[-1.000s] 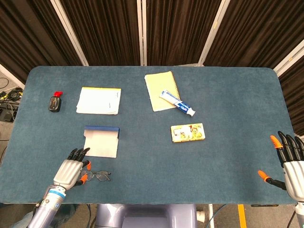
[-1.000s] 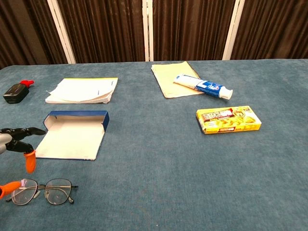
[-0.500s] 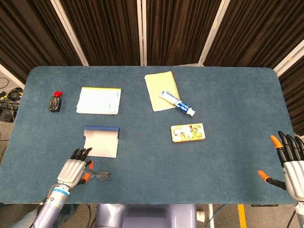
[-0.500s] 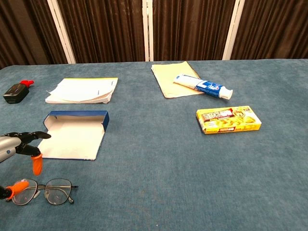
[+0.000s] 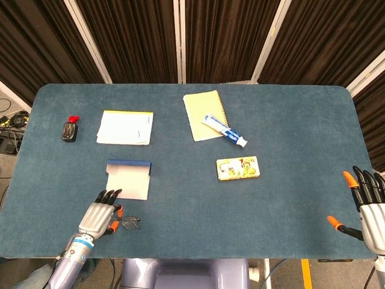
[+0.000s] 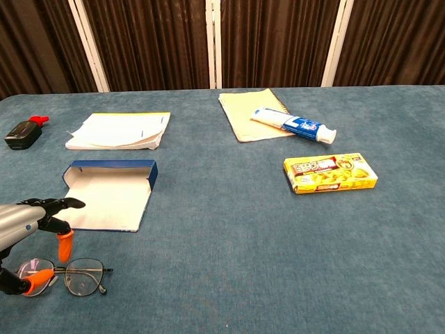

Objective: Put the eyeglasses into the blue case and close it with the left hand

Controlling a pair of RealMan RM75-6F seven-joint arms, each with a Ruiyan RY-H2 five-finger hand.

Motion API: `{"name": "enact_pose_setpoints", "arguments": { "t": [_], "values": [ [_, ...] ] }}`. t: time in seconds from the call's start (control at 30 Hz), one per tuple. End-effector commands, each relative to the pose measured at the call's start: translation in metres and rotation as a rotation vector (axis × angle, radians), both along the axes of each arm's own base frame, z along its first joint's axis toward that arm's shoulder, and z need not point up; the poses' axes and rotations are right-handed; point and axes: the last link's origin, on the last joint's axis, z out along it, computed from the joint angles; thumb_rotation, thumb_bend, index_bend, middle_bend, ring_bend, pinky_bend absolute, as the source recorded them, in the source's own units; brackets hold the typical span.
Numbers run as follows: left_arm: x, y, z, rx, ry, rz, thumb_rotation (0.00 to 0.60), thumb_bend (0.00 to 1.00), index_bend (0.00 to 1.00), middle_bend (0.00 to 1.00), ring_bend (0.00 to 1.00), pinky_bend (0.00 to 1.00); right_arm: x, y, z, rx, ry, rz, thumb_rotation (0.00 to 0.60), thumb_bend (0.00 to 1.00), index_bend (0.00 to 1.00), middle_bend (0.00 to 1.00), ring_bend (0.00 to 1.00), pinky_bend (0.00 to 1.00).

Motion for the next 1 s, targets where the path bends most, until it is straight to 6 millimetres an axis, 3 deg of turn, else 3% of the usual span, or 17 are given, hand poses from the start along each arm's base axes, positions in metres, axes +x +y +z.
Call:
{"name": "enact_pose_setpoints", "arguments": {
  "t": [0.03,1.0],
  "values": [
    [0.0004,-0.0002,-0.0012,-0.005,0.000,-0.001,0.600,0.44,0.48,0.00,0.00,0.00,-0.0001,0.0000,-0.0001,0.001,0.000,0.000,0.600,0.00,0.00,0.00,0.00,0.00],
    [0.0011,0.0022,-0.0008,-0.007,0.004,0.004,0.600,0.52,0.60,0.00,0.00,0.00,-0.0002,-0.0001,-0.0019,0.005,0.006,-0.002,0.600,0.00,0.00,0.00,0.00,0.00]
  ]
}}
